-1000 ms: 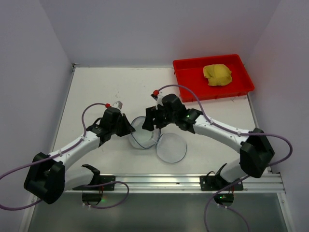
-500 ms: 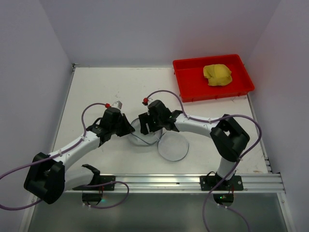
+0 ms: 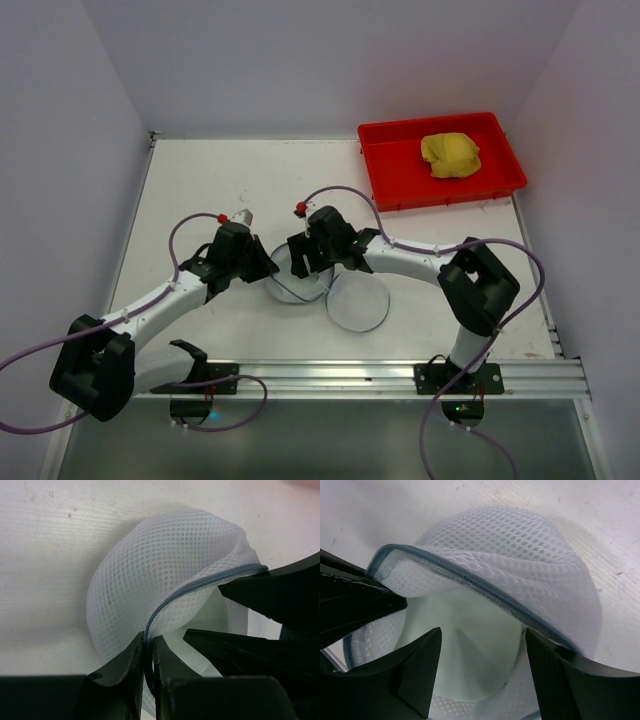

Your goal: Unzip the laundry bag and remove the bra

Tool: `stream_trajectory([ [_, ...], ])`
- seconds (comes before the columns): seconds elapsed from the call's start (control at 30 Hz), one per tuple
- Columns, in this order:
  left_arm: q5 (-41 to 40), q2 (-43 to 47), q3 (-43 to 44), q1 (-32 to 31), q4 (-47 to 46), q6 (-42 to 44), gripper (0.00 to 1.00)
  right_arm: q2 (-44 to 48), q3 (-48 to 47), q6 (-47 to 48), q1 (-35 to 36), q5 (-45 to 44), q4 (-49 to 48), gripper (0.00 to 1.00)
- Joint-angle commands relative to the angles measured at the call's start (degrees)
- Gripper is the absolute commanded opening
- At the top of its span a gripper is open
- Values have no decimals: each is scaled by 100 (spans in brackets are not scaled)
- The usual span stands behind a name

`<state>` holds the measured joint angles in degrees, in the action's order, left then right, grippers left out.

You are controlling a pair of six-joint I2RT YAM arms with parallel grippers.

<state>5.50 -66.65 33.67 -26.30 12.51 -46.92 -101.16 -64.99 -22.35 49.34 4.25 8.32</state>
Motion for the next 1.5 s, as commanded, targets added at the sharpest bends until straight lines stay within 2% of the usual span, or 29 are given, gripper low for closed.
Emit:
stream_trajectory([
  [0.0,-66,-49,175,46,-82,25,14,-341,-198,64,-4,523,-190,69],
  [0.07,-66,-58,140,38,-144,7,14,-421,-224,55,-4,708,-190,67],
  [0.2,-93,-102,61,46,-232,-28,14,-448,-224,99,-4,1077,-269,52],
  [0.23,-84,-111,52,46,-249,-28,14,-413,-277,125,-4,1113,-200,34],
  [0.3,-84,-85,69,55,-223,-11,14,-256,-251,195,-4,1139,-164,16],
  [0.33,-119,-76,104,47,-153,-2,14,33,-129,239,-4,1174,-225,4],
  [0.37,-189,-67,122,55,-118,7,14,201,-67,318,-4,1235,-269,0],
  [0.63,-383,-67,447,257,347,253,14,1879,749,873,-12,3088,-777,0],
  [0.77,-330,-41,439,284,462,323,14,2827,1058,741,-21,3284,-1296,0],
  [0.93,108,-67,193,284,314,280,13,3498,1445,137,-196,3319,-2719,0],
  [1.0,250,-41,53,284,165,192,13,3577,1411,-23,-241,3118,-3150,0],
  [1.13,268,56,-45,284,102,165,12,3411,910,-7,-320,2012,-2951,0],
  [1.2,198,82,-10,284,163,174,12,3271,576,-41,-661,1378,-2652,0],
  [1.37,145,82,26,284,155,192,12,2902,-126,-147,-1969,894,-2072,0],
  [1.47,162,21,26,284,111,209,13,2392,-985,90,-2593,587,-1467,0],
])
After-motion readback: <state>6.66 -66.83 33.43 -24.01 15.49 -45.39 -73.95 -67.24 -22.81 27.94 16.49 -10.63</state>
